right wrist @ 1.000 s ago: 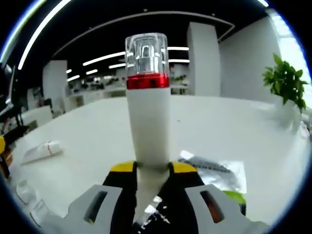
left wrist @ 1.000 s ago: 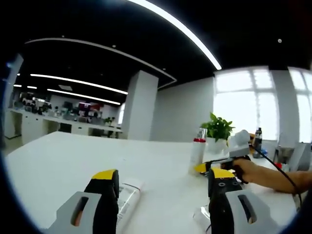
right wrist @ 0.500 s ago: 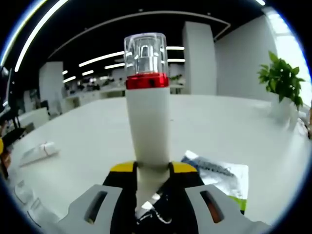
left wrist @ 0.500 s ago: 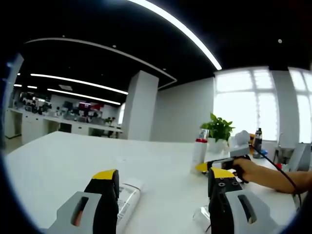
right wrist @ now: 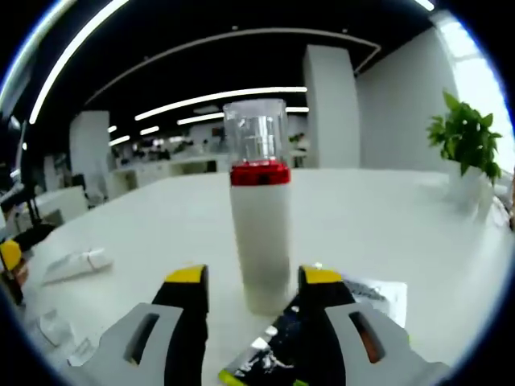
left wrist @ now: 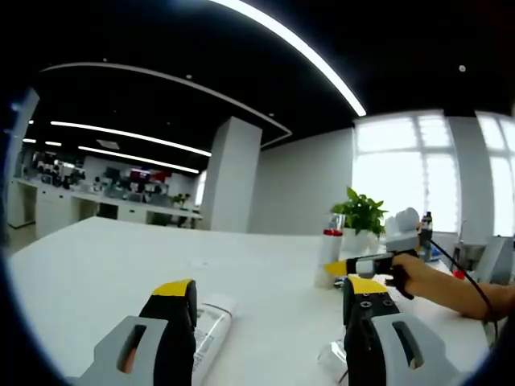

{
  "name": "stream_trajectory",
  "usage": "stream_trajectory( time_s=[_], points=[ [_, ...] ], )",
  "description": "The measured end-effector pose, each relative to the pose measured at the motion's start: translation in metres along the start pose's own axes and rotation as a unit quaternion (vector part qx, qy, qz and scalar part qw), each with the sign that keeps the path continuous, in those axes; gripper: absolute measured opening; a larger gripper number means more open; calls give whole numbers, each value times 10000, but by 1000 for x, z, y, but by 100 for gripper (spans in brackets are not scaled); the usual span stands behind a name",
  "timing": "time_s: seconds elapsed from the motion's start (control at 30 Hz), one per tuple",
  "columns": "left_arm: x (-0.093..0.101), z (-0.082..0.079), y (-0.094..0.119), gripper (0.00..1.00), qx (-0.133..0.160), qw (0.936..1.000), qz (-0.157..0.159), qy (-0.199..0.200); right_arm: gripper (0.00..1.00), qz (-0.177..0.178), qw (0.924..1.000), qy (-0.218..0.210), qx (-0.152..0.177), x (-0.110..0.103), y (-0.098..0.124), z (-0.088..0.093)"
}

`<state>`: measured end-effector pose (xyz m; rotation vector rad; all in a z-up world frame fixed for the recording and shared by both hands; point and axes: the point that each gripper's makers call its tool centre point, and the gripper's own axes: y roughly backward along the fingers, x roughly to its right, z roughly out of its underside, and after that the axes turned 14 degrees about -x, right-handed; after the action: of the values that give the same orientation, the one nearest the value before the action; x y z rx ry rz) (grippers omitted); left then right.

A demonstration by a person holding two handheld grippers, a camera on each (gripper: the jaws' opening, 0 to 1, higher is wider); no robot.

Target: Arrange the skincare products in the storage area until every visible bottle or jar stands upright without overlapping.

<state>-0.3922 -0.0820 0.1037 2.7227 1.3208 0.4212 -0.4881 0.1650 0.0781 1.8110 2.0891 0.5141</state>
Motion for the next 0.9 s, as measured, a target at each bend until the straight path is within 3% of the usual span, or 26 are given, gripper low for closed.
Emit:
stream_trajectory(
  time_s=[0.17,0.33,0.47,0.63,0.8,0.9],
  points=[
    [4,2,2,76,2,10000,-5,-12,62,182,9995,167,173,1,5,-7],
    [4,4,3,75,-24,9999,-95,-39,67,260,9981,493,252,-4,7,-11],
    [-3,5,3,74,-143,9983,-403,-389,71,519,9915,980,681,-11,17,-29],
    [-16,17,0,75,-611,9902,-892,-880,71,526,9834,1284,1170,-27,35,-46],
    [-26,26,-7,75,-928,9835,-1133,-1063,70,704,9740,1566,1475,-32,49,-58],
    [-31,28,-7,75,-1000,9826,-1197,-1013,69,745,9688,1624,1719,-35,57,-65]
  ],
)
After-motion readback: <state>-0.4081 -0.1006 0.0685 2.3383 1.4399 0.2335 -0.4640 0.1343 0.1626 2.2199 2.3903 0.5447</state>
